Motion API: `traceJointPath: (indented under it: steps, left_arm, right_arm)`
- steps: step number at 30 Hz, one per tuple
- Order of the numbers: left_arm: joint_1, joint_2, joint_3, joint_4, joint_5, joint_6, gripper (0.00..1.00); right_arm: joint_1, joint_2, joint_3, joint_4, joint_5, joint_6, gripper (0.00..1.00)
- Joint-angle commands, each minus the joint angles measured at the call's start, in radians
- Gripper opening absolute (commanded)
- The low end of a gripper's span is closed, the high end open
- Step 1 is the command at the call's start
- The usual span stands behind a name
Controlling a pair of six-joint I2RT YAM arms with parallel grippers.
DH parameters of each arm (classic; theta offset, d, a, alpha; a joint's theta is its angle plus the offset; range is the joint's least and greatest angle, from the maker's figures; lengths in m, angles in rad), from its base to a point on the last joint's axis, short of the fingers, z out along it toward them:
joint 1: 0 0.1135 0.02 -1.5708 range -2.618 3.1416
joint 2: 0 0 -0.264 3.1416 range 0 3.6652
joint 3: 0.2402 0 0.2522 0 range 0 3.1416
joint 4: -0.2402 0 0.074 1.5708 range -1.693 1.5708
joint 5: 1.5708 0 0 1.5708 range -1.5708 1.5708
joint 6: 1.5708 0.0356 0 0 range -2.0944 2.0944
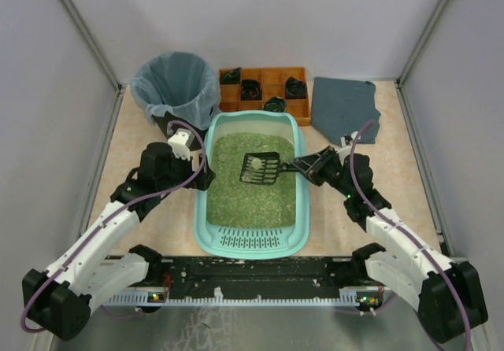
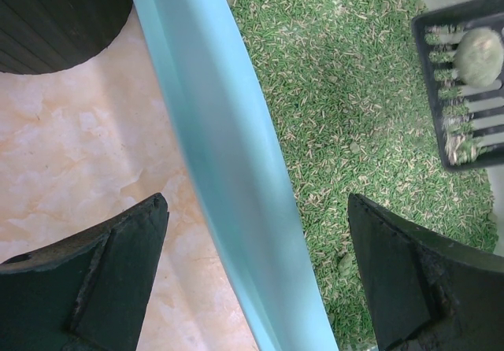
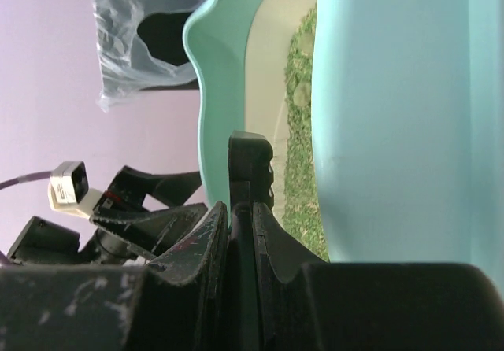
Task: Clean the litter box
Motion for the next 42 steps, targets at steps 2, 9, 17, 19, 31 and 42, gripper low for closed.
traceJointPath:
  steps: [2,9,17,19,31,42]
  left_arm:
    - [-0.003,-0.007,-0.004,0.02,0.015,0.014,1.0]
    - [-0.003,-0.009,-0.006,0.023,0.016,0.015,1.0]
    - [-0.004,-0.011,-0.007,0.023,0.011,0.014,1.0]
    - [-0.003,-0.005,-0.006,0.023,0.017,0.015,1.0]
    - [-0.002,0.004,-0.005,0.025,0.042,0.029,1.0]
    - [-0.003,-0.001,-0.007,0.024,0.044,0.031,1.0]
  right_arm:
    - [-0.036,0.012,0.002,0.129,-0.089,0.067,0.0]
    - [-0.025,0.047,0.072,0.136,-0.131,0.029,0.0]
    - [-0.053,0.031,-0.017,0.245,-0.099,0.128,0.0]
    - [-0.031,0.083,0.041,0.21,-0.159,0.076,0.0]
    - [-0.076,0.042,0.002,0.177,-0.105,0.094,0.0]
    - [-0.085,0.005,-0.063,0.256,-0.062,0.179,0.0]
